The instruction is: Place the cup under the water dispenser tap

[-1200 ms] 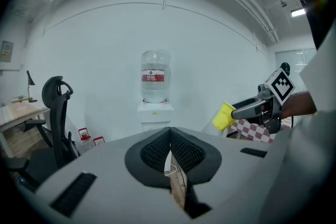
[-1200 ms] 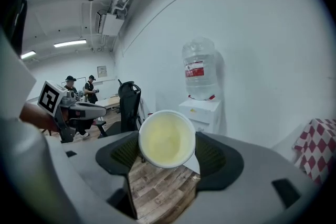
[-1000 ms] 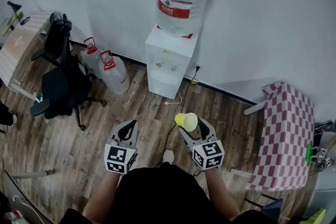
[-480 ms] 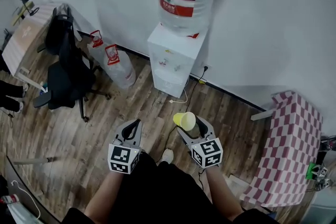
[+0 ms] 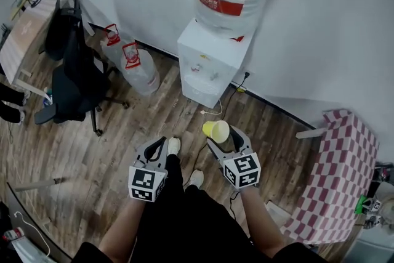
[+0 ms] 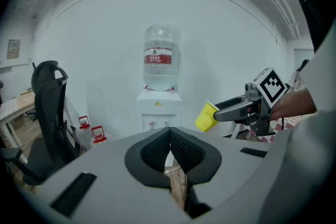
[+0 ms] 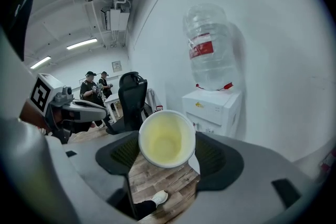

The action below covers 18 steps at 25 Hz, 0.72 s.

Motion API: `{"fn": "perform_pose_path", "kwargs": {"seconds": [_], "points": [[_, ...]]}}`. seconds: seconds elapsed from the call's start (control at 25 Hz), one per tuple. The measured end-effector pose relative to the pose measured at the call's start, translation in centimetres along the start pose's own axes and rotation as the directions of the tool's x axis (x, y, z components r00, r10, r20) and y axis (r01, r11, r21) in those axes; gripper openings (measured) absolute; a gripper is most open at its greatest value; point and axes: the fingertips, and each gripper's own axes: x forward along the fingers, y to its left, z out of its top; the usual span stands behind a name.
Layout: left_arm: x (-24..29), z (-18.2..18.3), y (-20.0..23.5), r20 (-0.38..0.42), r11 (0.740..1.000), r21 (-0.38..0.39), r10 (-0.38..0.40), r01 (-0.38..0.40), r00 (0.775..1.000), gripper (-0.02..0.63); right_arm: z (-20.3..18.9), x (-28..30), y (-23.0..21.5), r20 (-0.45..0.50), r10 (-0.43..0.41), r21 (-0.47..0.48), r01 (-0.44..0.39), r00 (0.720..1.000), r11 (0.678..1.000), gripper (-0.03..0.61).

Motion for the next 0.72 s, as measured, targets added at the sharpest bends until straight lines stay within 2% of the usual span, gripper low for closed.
{"fn": "perform_pose_path", "kwargs": {"seconds": [0.36,0.72], "points": [[9.6,0.8,6.0,-0.029,0.997,0.018,-0.079,0.080,0.996,0.014,1.4,11.1,-2.6,-0.056,-0.058,-0.007,0.058,0.997,0.998,0.342],[19.5,-1.6,12.0,-0.081,0.990,0.029,-0.132,0.135,0.988,0.014,-0.5,22.7,-6.6,-0.125,-0.122,-0.004,0.123,0.985,0.992,0.342]]}}
